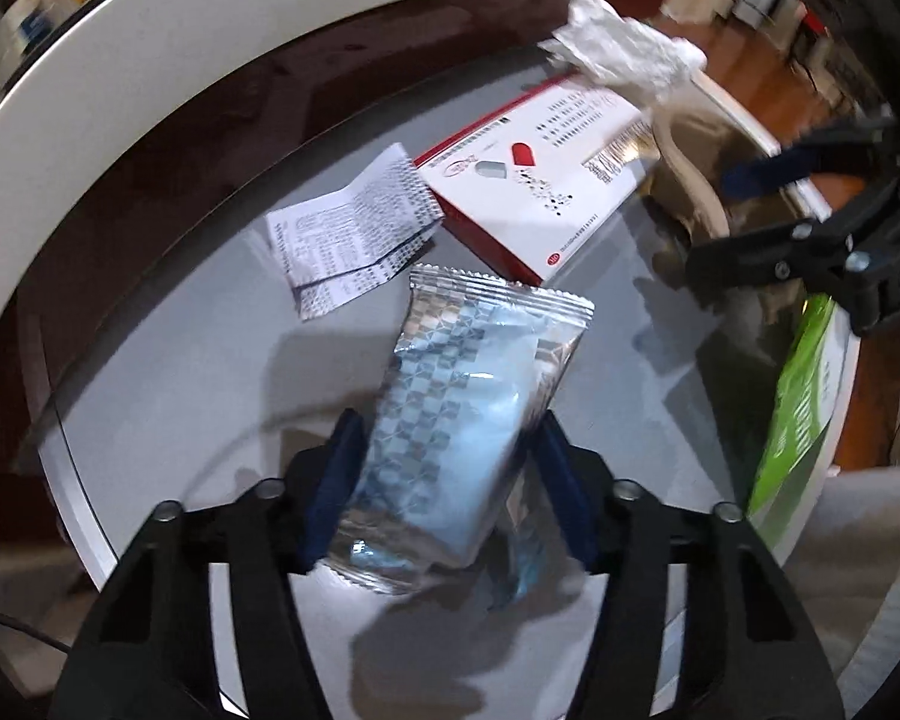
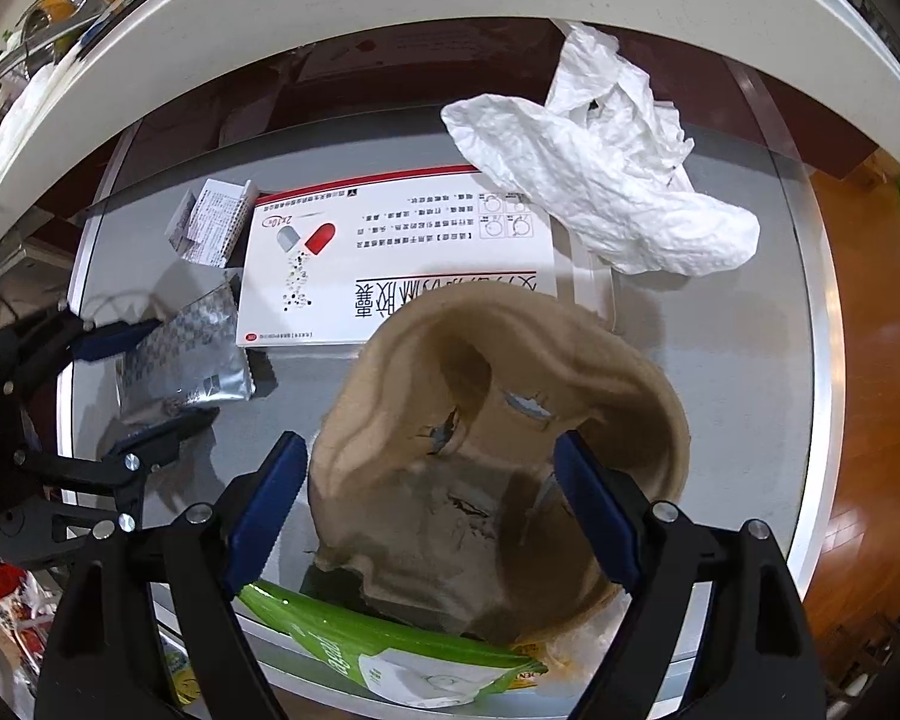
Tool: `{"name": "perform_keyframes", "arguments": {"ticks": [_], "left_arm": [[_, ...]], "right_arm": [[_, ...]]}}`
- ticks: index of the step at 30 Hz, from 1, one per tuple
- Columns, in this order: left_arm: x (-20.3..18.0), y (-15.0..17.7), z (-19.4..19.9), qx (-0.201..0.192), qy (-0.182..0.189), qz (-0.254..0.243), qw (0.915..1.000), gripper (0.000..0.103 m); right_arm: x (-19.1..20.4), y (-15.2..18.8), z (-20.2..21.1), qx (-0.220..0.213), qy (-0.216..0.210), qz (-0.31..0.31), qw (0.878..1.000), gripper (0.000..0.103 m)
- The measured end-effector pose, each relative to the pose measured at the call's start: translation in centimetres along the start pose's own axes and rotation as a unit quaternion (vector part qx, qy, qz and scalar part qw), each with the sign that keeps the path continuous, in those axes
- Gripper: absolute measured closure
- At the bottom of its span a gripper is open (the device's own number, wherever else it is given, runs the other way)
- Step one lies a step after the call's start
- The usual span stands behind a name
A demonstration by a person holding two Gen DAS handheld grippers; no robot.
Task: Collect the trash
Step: 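Grasp the silver foil packet with left tool while right tool grasps the pulp carrier, then lift the foil packet with left tool while right tool lifts the pulp carrier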
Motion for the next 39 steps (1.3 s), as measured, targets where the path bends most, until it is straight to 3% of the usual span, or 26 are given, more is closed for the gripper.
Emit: {"name": "perform_keyframes", "arguments": {"ticks": [4, 8, 12, 13, 15, 17, 22, 23, 24, 26, 30, 32, 35, 39], "left_arm": [[-0.3, 0.9, 0.5, -0.004, -0.007, 0.026, 0.9996, 0.048], [-1.5, 1.4, 0.8, -0.004, -0.015, 0.030, 0.9994, 0.037], [-2.1, 1.2, 0.8, -0.004, -0.033, 0.035, 0.9989, 0.036], [-2.1, 1.2, 0.9, -0.006, -0.031, 0.037, 0.9988, 0.036], [-2.2, 1.0, 1.1, -0.012, -0.031, 0.046, 0.9984, 0.039], [-2.0, 0.7, 1.3, -0.013, -0.036, 0.047, 0.9982, 0.051], [-0.9, 0.9, 2.1, -0.018, -0.018, 0.067, 0.9974, 0.054], [-1.0, 1.1, 2.2, -0.016, -0.017, 0.069, 0.9973, 0.054], [-1.1, 1.2, 2.4, -0.015, -0.019, 0.071, 0.9972, 0.054], [-1.3, 1.5, 2.4, -0.017, -0.026, 0.070, 0.9971, 0.053], [-1.7, 1.7, 3.7, -0.024, -0.039, 0.072, 0.9963, 0.053], [-1.7, 1.7, 3.9, -0.027, -0.035, 0.077, 0.9961, 0.052], [-1.6, 1.6, 4.4, -0.033, -0.031, 0.081, 0.9957, 0.052], [-1.3, 1.8, 5.1, -0.039, -0.034, 0.086, 0.9949, 0.052]], "right_arm": [[-0.1, 0.1, 0.1, 0.004, 0.000, -0.009, 1.000, 0.019], [-0.3, -0.4, 0.2, -0.001, -0.002, -0.018, 1.000, 0.013], [-0.1, -0.7, -0.2, 0.001, 0.000, -0.015, 1.000, 0.014], [-0.1, -0.7, -0.2, 0.001, -0.002, -0.015, 1.000, 0.017], [-0.1, -0.5, -0.4, 0.012, -0.018, -0.017, 1.000, 0.042], [-0.2, -0.3, -0.5, 0.019, -0.030, -0.022, 0.999, 0.047], [-0.2, -0.3, 0.3, 0.012, -0.043, -0.016, 0.999, 0.051], [-0.2, -0.3, 0.6, 0.013, -0.047, -0.016, 0.999, 0.047], [-0.1, -0.3, 1.2, 0.013, -0.052, -0.013, 0.998, 0.029], [-0.5, -0.4, 2.9, -0.013, -0.051, -0.008, 0.999, 0.016], [-2.0, -1.1, 4.9, -0.056, -0.012, -0.003, 0.998, 0.004], [-2.7, -1.5, 3.9, -0.042, -0.007, -0.012, 0.999, 0.004], [-2.8, -1.7, 1.8, -0.001, -0.034, -0.037, 0.999, 0.004], [-3.3, -1.6, 0.6, -0.011, 0.011, -0.031, 0.999, 0.004]]}}
Point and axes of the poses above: each gripper's, at about its wrist camera, not at the fingertips, and z roughly against the way its jaws point, x to its left, y to its underside, the point moved 7 cm from there along -z, roughly the way its jaws point, and after that the axes turned 14 degrees about -z, right-handed, at the moved point
